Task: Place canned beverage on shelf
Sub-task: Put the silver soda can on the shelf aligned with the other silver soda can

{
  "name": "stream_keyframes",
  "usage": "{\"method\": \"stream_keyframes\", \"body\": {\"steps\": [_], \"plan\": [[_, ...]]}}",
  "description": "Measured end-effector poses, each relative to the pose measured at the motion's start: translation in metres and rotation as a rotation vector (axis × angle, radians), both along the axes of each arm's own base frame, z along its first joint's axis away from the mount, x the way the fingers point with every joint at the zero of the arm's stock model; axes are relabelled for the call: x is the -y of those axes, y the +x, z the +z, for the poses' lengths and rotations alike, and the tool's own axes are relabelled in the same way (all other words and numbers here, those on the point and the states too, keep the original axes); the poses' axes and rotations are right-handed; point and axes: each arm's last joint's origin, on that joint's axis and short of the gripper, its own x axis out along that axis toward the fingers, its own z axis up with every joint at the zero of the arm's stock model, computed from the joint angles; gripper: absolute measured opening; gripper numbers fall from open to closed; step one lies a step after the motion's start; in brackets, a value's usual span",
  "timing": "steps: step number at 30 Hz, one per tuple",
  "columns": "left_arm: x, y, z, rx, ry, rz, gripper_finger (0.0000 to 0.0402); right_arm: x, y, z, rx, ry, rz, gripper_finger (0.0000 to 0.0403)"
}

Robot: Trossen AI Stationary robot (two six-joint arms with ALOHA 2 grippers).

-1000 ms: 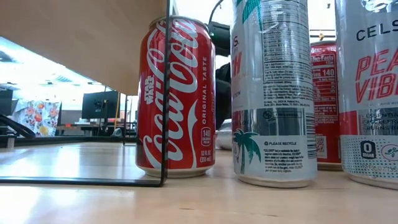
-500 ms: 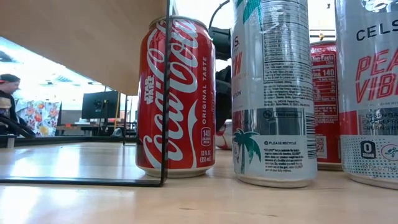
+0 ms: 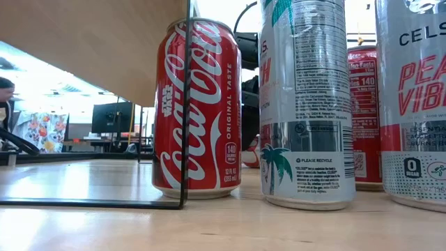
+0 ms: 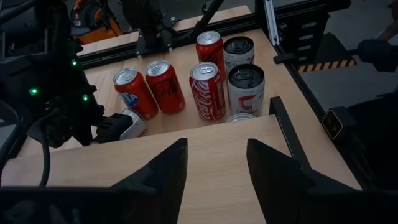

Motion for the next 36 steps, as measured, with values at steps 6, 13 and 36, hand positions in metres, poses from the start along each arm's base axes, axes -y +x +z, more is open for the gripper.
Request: {"method": "stream_keyframes", "body": {"steps": [6,13,36], "plan": [[0.0,0.0,-0.001,-0.006,0.008,-0.001,0.0176,0.0,-0.002,0.005,0.009,-0.005,0.008,0.0313],[0.0,0.0,-0.001,-0.009,0.015,-0.004,0.0176,-0.004,-0.007,0.03,0.073,-0.064,0.031,0.0313],[0.0,0.0,0.0,0.002,-0.021,0.01,0.0176,-0.069,-0.032,0.101,0.256,-0.376,0.089,0.0313]]}}
